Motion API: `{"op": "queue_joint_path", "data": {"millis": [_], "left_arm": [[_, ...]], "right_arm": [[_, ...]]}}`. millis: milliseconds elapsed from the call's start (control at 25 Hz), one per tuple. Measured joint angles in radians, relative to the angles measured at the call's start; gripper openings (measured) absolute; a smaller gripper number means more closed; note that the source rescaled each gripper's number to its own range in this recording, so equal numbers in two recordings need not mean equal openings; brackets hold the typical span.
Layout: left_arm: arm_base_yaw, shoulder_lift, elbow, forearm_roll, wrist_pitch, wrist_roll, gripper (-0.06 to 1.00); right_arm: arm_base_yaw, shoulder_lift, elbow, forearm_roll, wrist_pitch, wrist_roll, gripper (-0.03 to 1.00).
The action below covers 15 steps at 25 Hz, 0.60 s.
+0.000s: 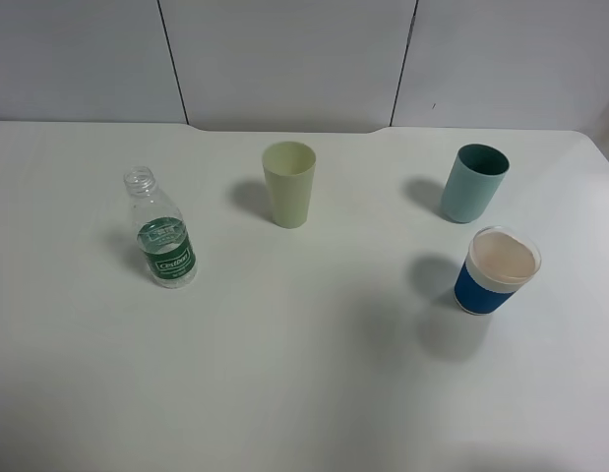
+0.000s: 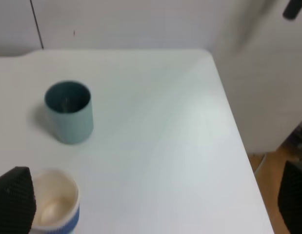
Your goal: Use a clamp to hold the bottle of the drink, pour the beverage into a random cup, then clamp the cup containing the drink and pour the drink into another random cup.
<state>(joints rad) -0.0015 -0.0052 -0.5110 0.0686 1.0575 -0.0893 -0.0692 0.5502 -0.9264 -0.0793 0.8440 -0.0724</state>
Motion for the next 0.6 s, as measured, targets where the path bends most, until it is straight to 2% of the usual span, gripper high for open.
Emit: {"op": "queue_joint_path", "data": {"millis": [80,120,480,600], "left_arm": [[0.0,0.0,0.0,0.0,0.0,0.0,1.0],[0.0,0.0,0.0,0.0,0.0,0.0,1.0],[0.0,0.0,0.0,0.0,0.0,0.0,1.0],[0.0,0.0,0.0,0.0,0.0,0.0,1.0]], "right_arm": [[0.0,-0.117,0.0,0.001,0.19,0.0,1.0],[0.0,-0.139,0.001,0.001,0.213,0.0,1.0],[0.0,-0.412,0.192,0.045,0.233,-0.005,1.0],[0.0,-0.524,0.265,0.072,0.212,-0.047,1.0]]}}
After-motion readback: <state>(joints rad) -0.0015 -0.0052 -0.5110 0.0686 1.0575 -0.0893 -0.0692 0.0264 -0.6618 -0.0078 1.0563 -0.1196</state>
